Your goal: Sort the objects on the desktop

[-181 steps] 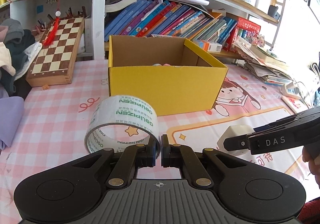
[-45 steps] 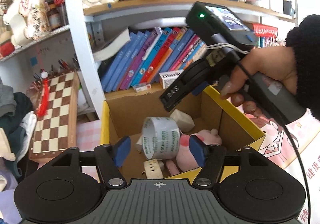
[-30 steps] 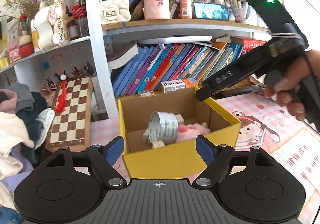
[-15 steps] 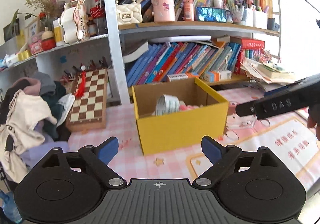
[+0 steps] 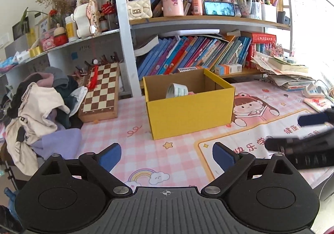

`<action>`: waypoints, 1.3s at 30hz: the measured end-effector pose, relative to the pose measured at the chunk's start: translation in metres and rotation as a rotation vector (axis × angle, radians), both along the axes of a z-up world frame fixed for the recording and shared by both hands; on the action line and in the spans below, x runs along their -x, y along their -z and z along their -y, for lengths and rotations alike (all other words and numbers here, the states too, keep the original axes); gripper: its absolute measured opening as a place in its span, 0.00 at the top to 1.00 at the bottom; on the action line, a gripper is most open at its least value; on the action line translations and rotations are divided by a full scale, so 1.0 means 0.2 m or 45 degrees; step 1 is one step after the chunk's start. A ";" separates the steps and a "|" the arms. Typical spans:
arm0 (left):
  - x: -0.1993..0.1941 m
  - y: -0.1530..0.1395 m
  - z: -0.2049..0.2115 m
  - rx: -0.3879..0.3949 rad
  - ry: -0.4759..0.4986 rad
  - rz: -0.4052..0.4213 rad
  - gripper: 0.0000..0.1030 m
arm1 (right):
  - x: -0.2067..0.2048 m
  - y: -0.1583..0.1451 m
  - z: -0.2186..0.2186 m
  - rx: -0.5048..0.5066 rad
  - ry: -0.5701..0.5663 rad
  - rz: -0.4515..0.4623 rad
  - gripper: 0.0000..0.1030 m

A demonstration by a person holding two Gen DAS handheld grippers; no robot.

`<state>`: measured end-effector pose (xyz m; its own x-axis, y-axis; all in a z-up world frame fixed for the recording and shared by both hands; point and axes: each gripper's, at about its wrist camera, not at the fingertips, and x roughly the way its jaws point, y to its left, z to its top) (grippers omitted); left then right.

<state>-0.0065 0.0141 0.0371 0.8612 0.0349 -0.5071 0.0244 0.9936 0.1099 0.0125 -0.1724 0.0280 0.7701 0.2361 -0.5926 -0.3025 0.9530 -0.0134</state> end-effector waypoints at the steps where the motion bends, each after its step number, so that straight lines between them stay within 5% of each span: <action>1: 0.01 0.01 0.00 -0.003 -0.002 -0.004 0.06 | 0.02 0.02 0.00 0.001 0.010 -0.012 0.18; 11: 0.09 0.09 0.02 0.000 -0.011 -0.081 0.06 | 0.14 0.09 0.05 -0.021 0.127 -0.035 0.10; 39: 0.13 0.14 -0.04 0.050 -0.024 -0.151 0.01 | 0.18 0.12 -0.05 0.011 0.080 -0.090 0.04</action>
